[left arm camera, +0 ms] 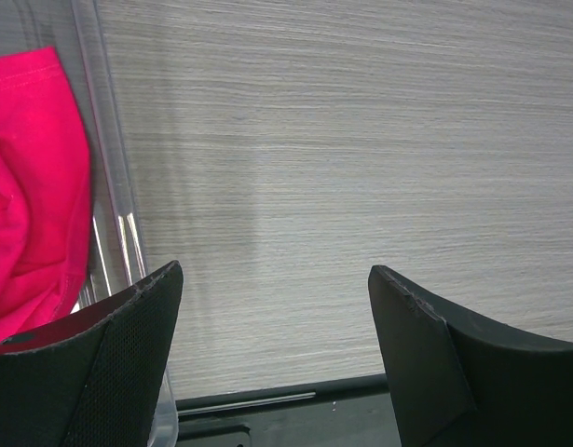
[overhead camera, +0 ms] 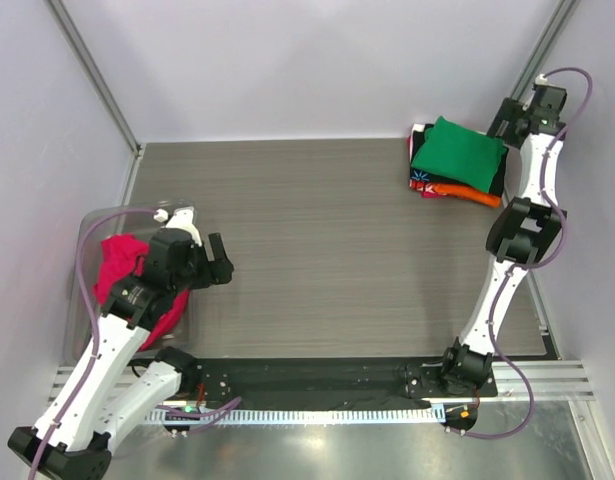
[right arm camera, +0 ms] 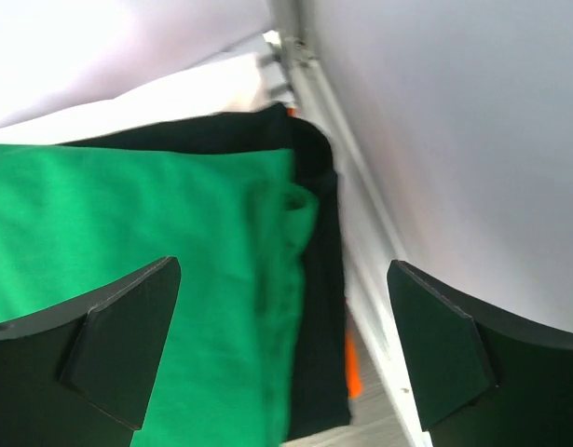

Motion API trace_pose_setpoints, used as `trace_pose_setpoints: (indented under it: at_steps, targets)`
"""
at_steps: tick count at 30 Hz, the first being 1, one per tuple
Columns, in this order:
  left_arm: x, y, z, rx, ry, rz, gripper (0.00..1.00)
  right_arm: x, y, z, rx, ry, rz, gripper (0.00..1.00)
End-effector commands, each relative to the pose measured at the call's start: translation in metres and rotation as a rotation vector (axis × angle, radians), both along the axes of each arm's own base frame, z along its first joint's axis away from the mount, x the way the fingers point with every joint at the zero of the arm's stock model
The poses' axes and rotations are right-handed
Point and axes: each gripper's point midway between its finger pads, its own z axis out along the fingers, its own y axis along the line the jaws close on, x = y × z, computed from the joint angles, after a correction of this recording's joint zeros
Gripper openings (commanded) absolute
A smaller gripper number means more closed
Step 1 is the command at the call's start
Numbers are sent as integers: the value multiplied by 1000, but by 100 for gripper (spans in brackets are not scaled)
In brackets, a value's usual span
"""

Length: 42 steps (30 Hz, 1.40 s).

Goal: Fold and stack the t-shirts
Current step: Neatly place the folded tshirt to the corner, then reset both grippers

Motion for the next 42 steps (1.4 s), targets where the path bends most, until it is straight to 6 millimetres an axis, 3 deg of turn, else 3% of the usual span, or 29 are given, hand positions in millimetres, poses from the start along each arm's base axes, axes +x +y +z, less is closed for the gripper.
trace_pose_setpoints:
  at_steps: [1,3,6,7,9,10,11,12,14,15,16,17,18,20,21,23,25,26,27,28,29,30,31,32,33,34,35,38,42]
  targets:
    - [6,-2,9,-28,-48,5,82,19,42,75,-16,-177,39,100]
    - [6,-3,8,-27,-44,4,82,14,51,105,-20,-227,38,100]
    - [6,-2,9,-23,-45,10,82,7,64,132,15,-280,41,100]
    - [6,-1,9,-23,-46,12,82,1,73,153,19,-314,52,100]
    - [6,-1,10,-23,-50,14,82,-6,92,160,71,-326,89,100]
    - [6,0,9,-23,-51,14,82,-15,107,183,75,-365,118,100]
    - [5,0,9,-22,-49,14,82,-20,116,190,92,-379,127,100]
    - [6,-1,10,-24,-52,14,82,-22,130,176,145,-352,140,99]
    - [6,0,9,-22,-49,14,82,-38,176,206,190,-413,254,100]
    - [6,0,9,-22,-49,14,82,-44,192,189,230,-379,277,100]
    - [6,-1,9,-22,-48,14,82,-50,212,193,255,-392,337,100]
    - [6,0,9,-21,-48,16,82,-67,242,211,275,-421,397,100]
    - [6,0,9,-21,-48,16,82,-74,260,190,322,-384,424,100]
    - [6,0,9,-22,-49,16,82,-95,296,184,378,-368,503,100]
    - [6,0,9,-21,-50,17,82,-118,324,168,415,-329,549,100]
    - [6,-1,8,-21,-46,14,82,-142,351,163,487,-333,612,100]
    - [6,0,9,-21,-50,17,82,-181,382,141,561,-295,676,100]
    - [6,0,10,-22,-54,17,82,-200,391,107,599,-218,687,100]
    - [6,0,10,-24,-55,14,82,-223,401,113,610,-231,721,100]
    - [6,0,10,-24,-56,14,82,-237,407,103,624,-206,732,100]
    - [6,0,11,-24,-56,14,82,-256,409,73,650,-140,722,100]
    - [6,-1,10,-25,-54,11,82,-269,410,63,659,-121,714,100]
    - [5,-1,11,-26,-59,10,82,-291,415,71,671,-149,743,100]
    - [5,-1,11,-26,-59,10,82,-308,414,43,698,-86,725,100]
    - [5,-1,11,-27,-60,10,82,-320,416,36,714,-73,728,100]
    - [5,-1,11,-27,-60,10,82,-336,415,42,723,-103,745,100]
    - [5,0,12,-26,-62,13,82,-348,412,22,746,-59,717,100]
    - [5,3,14,-22,-74,24,82,-373,405,9,770,-68,701,100]
    - [4,4,17,-26,-86,27,82,-390,400,6,797,-97,687,100]
